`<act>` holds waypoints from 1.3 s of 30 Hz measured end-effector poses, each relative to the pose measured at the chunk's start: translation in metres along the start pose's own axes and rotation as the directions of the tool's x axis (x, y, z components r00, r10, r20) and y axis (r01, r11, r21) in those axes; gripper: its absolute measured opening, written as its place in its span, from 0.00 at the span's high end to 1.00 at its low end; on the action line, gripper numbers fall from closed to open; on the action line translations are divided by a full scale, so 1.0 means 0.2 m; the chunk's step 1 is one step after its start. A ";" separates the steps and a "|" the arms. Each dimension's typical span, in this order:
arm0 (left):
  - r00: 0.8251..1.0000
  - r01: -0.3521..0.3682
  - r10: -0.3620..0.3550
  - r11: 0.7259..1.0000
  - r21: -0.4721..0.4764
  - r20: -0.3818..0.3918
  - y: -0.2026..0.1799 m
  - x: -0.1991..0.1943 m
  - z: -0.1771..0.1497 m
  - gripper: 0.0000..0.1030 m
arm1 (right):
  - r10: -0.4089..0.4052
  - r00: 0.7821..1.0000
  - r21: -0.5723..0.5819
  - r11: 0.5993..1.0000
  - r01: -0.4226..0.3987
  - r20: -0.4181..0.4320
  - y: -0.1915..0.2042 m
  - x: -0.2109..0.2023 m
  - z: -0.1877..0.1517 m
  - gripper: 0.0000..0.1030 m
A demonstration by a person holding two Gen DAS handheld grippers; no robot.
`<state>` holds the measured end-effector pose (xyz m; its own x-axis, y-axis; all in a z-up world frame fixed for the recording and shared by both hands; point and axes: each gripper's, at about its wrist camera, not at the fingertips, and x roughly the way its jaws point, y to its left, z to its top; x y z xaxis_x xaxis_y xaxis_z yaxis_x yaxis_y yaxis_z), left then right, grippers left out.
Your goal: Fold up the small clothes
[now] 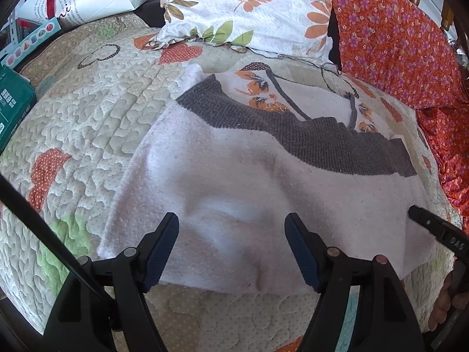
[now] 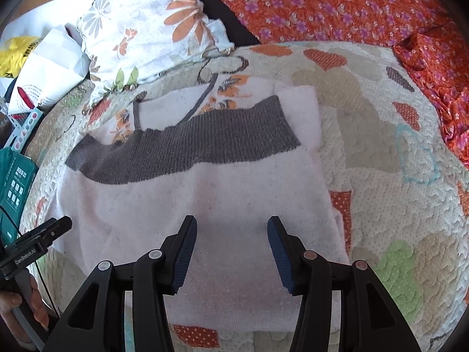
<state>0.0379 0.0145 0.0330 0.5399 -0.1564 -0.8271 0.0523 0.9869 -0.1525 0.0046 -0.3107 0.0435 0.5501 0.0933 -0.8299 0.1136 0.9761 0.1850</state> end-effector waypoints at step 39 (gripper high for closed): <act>0.995 -0.104 0.098 0.964 -0.244 -0.034 0.39 0.36 0.49 0.27 | -0.042 0.999 -0.008 0.999 0.042 -0.005 -0.01 0.04 -0.03 0.41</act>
<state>0.1632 0.0834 0.0149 0.5135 -0.0600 -0.8560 -0.2109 0.9582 -0.1936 0.0036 -0.3101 0.0342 0.5406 0.0531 -0.8396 0.1303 0.9807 0.1460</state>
